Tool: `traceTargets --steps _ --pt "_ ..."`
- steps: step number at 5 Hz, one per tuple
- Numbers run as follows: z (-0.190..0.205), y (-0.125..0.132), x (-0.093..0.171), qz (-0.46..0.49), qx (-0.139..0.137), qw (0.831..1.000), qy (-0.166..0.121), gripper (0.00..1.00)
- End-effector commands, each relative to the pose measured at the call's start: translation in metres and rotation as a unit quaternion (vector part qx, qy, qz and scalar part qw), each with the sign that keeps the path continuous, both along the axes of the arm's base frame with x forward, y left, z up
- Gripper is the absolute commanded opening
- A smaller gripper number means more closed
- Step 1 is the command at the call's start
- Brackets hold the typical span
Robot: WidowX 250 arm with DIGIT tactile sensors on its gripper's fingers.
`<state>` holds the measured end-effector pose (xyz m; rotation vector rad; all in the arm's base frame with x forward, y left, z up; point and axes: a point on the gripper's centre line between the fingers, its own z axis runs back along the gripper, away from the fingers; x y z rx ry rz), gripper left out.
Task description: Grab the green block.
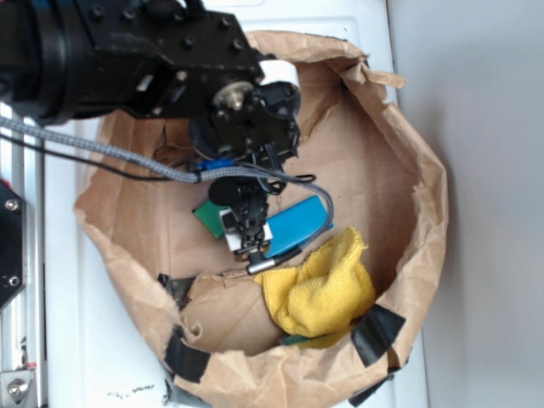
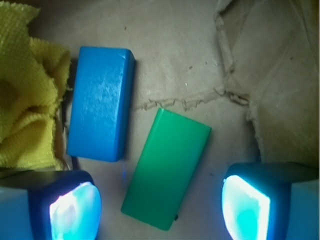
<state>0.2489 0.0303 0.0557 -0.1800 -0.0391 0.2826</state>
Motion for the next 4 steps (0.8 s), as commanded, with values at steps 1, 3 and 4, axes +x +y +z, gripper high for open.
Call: traceTargets --steps 1,3,4 --pt "-0.007 0.008 0.008 -0.003 0.006 0.999 -0.038 1.0" --pt "-0.03 0.003 -0.001 -0.011 0.006 0.997 -0.075 1.0" --pt "-0.032 0.001 -0.002 -0.007 0.016 0.997 -0.081 1.0"
